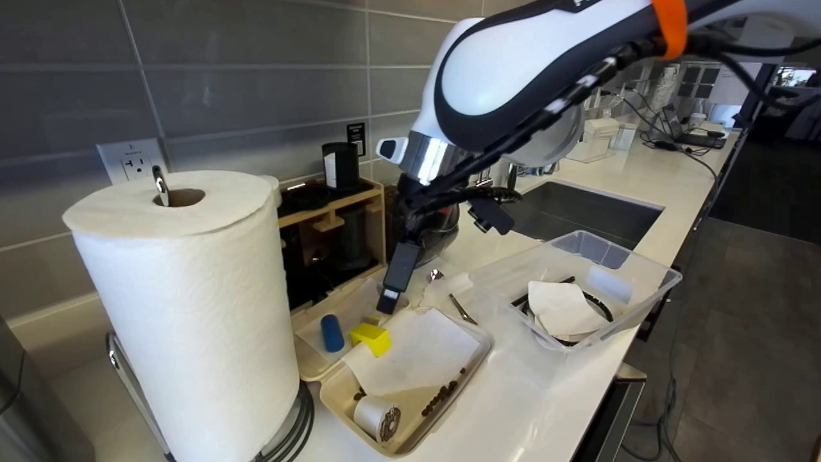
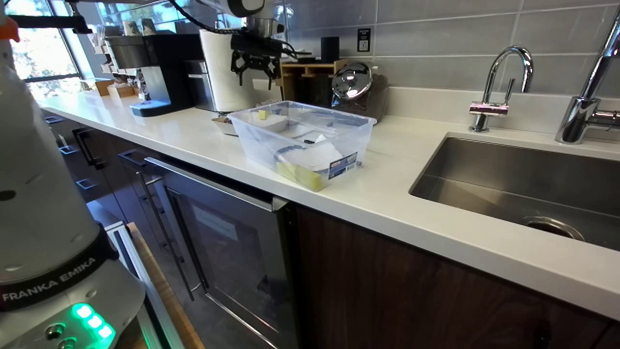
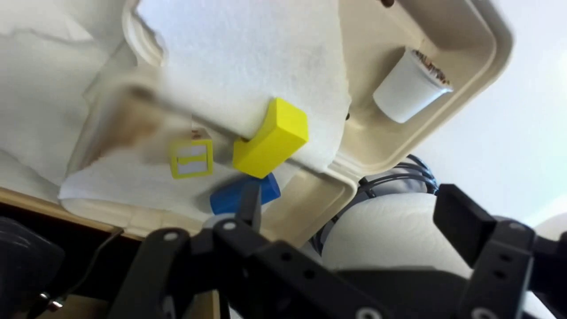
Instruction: Remove the blue block from the lunchbox and put it in the takeaway pack
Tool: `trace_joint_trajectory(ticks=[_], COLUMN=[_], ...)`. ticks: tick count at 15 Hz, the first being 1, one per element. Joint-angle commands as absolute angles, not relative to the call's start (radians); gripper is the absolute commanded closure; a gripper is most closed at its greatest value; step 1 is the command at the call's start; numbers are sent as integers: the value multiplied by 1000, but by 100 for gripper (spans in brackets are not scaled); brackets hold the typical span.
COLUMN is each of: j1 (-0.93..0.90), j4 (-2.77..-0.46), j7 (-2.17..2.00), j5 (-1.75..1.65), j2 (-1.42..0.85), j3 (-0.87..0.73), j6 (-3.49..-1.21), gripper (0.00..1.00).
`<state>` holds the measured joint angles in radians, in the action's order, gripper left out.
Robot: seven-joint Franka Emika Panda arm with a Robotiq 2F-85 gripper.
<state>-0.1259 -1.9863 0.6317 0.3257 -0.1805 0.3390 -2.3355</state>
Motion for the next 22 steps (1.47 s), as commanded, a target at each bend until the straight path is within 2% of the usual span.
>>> trace_joint_trajectory(ticks=[1,7,16,17,22], j1=[-142,-162,-120,-142,-130], j4=[-2179,-2364,-2392,-2356,-2373], j7=[474,131,-312,-240,-294], j5=[307,245,72,109,87], j2=[41,334,689,598,682], j3=[290,237,259,236,249], j6=[-2319,-2235,-1749,-1811,-1755], gripper=[0,0,0,0,0])
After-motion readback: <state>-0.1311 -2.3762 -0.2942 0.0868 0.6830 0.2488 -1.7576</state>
